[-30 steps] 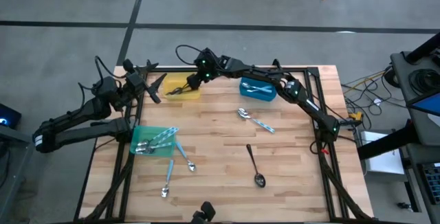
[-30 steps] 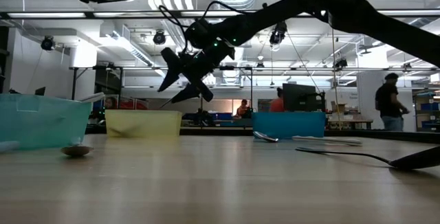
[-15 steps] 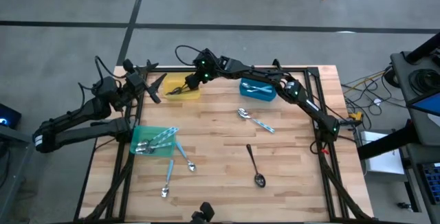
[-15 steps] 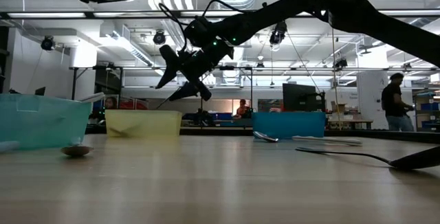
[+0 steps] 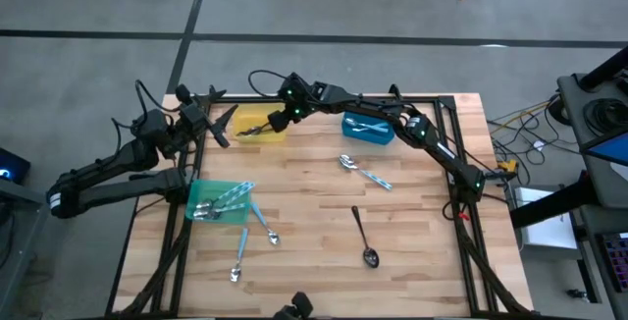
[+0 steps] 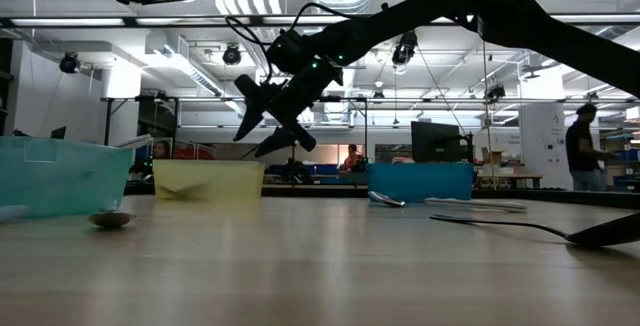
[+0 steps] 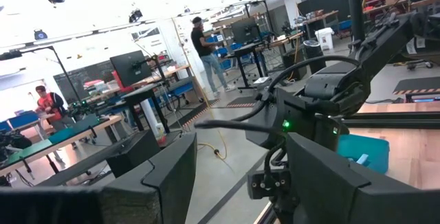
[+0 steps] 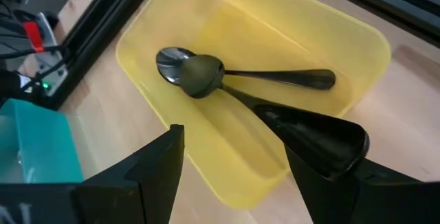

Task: Sort silverware by color (type)
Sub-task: Put the black spoon into the yellow bin

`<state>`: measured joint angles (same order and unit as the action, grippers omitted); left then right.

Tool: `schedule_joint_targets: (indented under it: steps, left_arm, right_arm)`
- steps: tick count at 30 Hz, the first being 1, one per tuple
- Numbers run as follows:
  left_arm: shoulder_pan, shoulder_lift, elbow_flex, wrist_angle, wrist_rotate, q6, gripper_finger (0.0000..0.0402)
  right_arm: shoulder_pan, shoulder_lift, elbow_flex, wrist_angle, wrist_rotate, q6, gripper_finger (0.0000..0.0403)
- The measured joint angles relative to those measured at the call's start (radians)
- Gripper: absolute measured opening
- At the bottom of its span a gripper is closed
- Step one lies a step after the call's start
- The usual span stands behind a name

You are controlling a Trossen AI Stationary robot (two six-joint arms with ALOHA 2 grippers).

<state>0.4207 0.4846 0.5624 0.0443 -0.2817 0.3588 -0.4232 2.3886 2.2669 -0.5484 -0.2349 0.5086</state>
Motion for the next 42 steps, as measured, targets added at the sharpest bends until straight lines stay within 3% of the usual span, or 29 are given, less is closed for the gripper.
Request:
schedule_joint_targets:
  steps: [6,13,17,23,28,35,42]
  left_arm:
    - [0.000,0.000,0.000,0.000,0.000,0.000,0.0204]
    - [0.000,0.000,0.000,0.000,0.000,0.000,0.0204]
    - [0.000,0.000,0.000,0.000,0.000,0.003,0.0204]
    - [0.000,0.000,0.000,0.000,0.000,0.003,0.0204]
    - [0.000,0.008,0.000,0.000,0.000,0.003,0.0204]
    - [0.000,0.007,0.000,0.000,0.000,0.012,0.0204]
    - [0.000,0.014,0.000,0.000,0.000,0.014,0.0204]
  right_arm:
    - [0.002,0.002,-0.002,0.056,0.046,0.009,0.0240]
    - [0.005,0.009,-0.004,0.041,0.019,0.009,0.0240]
    - [0.005,0.009,-0.004,0.082,0.080,0.025,0.0240]
    - [0.006,0.011,-0.004,0.058,0.015,0.038,0.0240]
    - [0.003,0.011,-0.005,0.078,0.061,0.075,0.0240]
    - [0.025,0.015,-0.005,0.135,0.064,-0.172,0.0240]
    - [0.027,0.018,-0.002,0.135,0.086,-0.190,0.0240]
